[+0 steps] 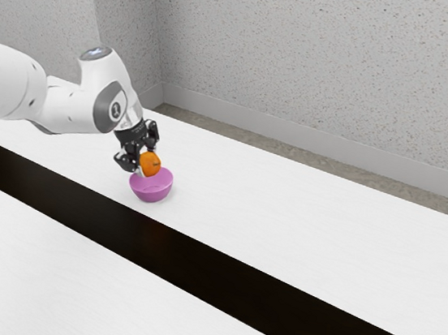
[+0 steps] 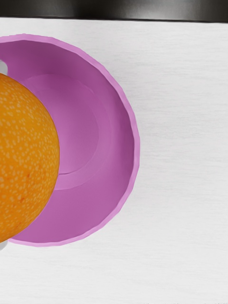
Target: Place the pear in the bowl.
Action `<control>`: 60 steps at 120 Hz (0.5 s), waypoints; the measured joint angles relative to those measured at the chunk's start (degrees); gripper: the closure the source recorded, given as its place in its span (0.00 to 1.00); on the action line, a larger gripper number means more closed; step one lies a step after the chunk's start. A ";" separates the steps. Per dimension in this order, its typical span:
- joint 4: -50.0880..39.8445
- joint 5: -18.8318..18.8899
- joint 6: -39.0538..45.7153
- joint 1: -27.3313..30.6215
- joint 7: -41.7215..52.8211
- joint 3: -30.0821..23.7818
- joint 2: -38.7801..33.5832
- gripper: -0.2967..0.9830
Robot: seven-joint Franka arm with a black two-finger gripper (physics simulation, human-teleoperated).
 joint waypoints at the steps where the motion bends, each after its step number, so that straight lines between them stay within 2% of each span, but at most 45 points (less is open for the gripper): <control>1: 0.04 0.00 0.00 0.00 0.06 0.00 0.06 0.51; 10: 0.20 -0.03 0.03 0.01 0.59 0.00 0.46 0.50; 30: 0.17 -0.27 0.11 -0.07 1.65 -0.01 0.48 0.37; 48: -0.05 -0.26 0.13 -0.37 2.39 0.04 0.03 0.30; 60: -1.66 -0.18 0.04 -1.95 2.77 0.10 -3.05 0.27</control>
